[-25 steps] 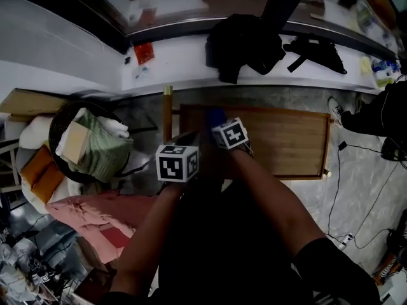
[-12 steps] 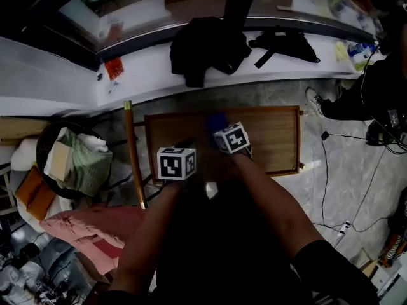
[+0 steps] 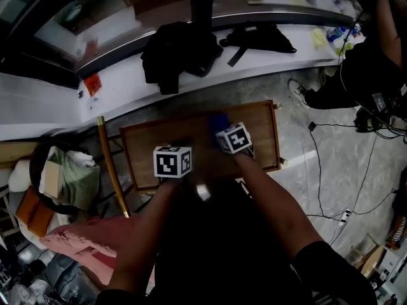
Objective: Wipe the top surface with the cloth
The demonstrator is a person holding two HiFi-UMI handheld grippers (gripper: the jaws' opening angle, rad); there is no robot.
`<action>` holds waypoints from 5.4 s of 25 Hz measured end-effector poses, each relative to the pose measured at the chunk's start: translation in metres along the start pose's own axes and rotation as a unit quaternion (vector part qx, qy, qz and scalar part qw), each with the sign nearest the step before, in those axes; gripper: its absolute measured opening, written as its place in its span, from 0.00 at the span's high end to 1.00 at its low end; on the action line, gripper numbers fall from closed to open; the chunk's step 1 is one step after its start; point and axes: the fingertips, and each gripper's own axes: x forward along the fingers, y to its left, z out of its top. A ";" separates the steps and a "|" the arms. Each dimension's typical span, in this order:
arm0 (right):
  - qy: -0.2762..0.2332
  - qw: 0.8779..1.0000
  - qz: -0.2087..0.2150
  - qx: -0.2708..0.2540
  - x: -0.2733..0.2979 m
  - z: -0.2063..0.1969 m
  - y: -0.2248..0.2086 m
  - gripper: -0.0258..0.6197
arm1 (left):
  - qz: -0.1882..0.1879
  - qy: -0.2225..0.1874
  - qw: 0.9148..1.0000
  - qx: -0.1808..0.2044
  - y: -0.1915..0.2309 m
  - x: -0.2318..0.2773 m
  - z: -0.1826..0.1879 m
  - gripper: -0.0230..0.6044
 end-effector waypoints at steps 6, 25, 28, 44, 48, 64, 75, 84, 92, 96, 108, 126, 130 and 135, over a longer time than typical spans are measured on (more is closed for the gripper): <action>-0.001 0.999 -0.032 0.022 -0.028 -0.021 -0.055 0.89 | -0.019 0.006 1.000 0.013 -0.034 0.022 0.004 0.95; 0.026 0.983 -0.155 0.098 -0.098 -0.049 -0.176 0.89 | -0.033 -0.001 0.999 0.009 -0.056 0.036 0.009 0.95; 0.031 0.978 -0.171 0.119 -0.103 -0.052 -0.182 0.89 | -0.037 0.000 0.999 0.010 -0.050 0.032 0.009 0.95; -0.047 0.992 -0.064 0.101 -0.027 0.027 0.028 0.89 | -0.023 -0.070 0.997 -0.024 0.067 -0.100 0.009 0.95; -0.058 0.994 0.013 0.087 0.024 0.061 0.128 0.89 | -0.010 -0.089 0.995 -0.048 0.103 -0.142 -0.005 0.95; -0.021 0.991 0.128 0.012 0.151 0.068 0.314 0.89 | 0.032 -0.121 0.987 -0.096 0.192 -0.216 -0.057 0.95; 0.004 0.995 0.094 -0.020 0.149 0.056 0.291 0.89 | 0.032 -0.099 0.992 -0.073 0.176 -0.195 -0.048 0.95; 0.003 0.998 0.067 0.016 0.103 0.030 0.206 0.89 | 0.033 -0.047 0.997 -0.053 0.135 -0.132 -0.044 0.95; -0.003 0.998 0.033 0.048 0.051 0.002 0.116 0.89 | 0.007 -0.005 0.999 -0.032 0.069 -0.062 -0.037 0.95; -0.008 0.998 0.015 0.057 0.029 -0.009 0.077 0.89 | -0.005 0.007 1.000 -0.017 0.038 -0.034 -0.030 0.95; -0.005 0.996 -0.039 0.081 -0.025 -0.046 -0.023 0.89 | -0.028 0.023 0.999 0.007 -0.025 0.010 -0.015 0.95; 0.006 0.990 -0.112 0.089 -0.097 -0.076 -0.126 0.89 | -0.074 0.029 0.997 0.019 -0.099 0.060 -0.011 0.95; 0.019 0.987 -0.130 0.094 -0.106 -0.081 -0.138 0.89 | -0.080 0.026 0.996 0.010 -0.102 0.059 -0.015 0.95; 0.026 0.981 -0.162 0.099 -0.114 -0.083 -0.148 0.89 | -0.086 0.016 0.996 -0.032 -0.085 0.048 -0.024 0.95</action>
